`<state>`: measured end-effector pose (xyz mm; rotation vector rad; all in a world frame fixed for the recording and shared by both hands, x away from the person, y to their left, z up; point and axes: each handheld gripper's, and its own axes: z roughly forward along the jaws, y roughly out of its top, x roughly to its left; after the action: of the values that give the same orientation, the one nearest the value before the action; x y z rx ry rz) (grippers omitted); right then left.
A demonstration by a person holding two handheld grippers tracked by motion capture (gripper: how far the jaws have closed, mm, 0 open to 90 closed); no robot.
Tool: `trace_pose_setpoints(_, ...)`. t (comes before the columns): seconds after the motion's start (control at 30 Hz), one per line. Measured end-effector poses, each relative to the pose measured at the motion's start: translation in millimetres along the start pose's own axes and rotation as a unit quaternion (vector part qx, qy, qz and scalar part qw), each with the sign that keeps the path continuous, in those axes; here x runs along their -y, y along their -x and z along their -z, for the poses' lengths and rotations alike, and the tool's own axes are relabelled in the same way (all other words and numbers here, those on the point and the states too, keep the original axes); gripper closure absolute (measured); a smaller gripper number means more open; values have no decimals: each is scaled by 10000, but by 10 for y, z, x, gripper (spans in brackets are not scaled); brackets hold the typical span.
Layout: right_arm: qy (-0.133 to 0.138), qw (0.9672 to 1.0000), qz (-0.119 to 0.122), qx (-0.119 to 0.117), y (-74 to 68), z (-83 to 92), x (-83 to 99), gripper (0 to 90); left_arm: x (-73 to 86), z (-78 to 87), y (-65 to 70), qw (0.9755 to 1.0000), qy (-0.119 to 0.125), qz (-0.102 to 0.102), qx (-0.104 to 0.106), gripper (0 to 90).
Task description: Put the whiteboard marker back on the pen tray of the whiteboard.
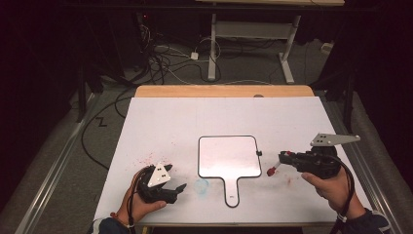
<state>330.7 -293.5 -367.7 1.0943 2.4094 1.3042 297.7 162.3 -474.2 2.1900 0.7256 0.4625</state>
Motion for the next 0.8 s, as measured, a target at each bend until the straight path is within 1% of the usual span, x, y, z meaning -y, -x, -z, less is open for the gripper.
trace_pose_setpoints(0.07,-156,9998,-79,-41,43,-100,7,812,5,8,4,10000,-4,6,-15,201)
trace_pose_setpoints(0.17,-338,9994,-116,-5,107,-282,16,812,-10,5,2,10000,9,-1,-17,201)
trace_pose_setpoints(0.23,-356,9992,-164,113,131,-387,18,812,-33,-11,4,10000,14,-28,1,201)
trace_pose_setpoints(0.27,-354,9992,-172,110,145,-437,18,811,-42,-23,7,10000,8,-46,16,201)
trace_pose_setpoints(0.3,-262,9994,-222,97,156,-466,12,809,-47,-35,12,10000,-3,-58,28,201)
trace_pose_setpoints(0.33,-240,9993,-244,135,171,-494,1,807,-49,-45,16,10000,-27,-80,53,201)
trace_pose_setpoints(0.4,-202,9992,-325,125,199,-546,-32,804,-49,-57,24,9999,-48,-99,66,201)
trace_pose_setpoints(0.47,-119,9987,-394,288,223,-618,-62,799,-55,-57,26,9999,-38,-98,76,201)
trace_pose_setpoints(0.5,-90,9985,-462,280,243,-661,-72,796,-58,-56,26,9999,-34,-112,75,201)
trace_pose_setpoints(0.57,-48,9977,-516,428,269,-754,-89,783,-59,-54,26,9999,-30,-122,80,201)
trace_pose_setpoints(0.6,-20,9976,-549,419,285,-799,-97,809,-59,-56,26,9999,-34,-117,81,201)
trace_pose_setpoints(0.67,5,9965,-553,633,306,-899,-110,805,-59,-61,25,9999,-35,-115,103,201)
trace_pose_setpoints(0.7,42,9965,-576,609,322,-950,-112,806,-61,-64,26,9999,-38,-118,113,201)
trace_pose_setpoints(0.77,6,9962,-598,633,351,-1051,-113,808,-62,-66,30,9998,-51,-140,113,201)
trace_pose_setpoints(0.8,-2,9960,-661,593,365,-1102,-106,809,-60,-68,31,9998,-57,-142,116,201)
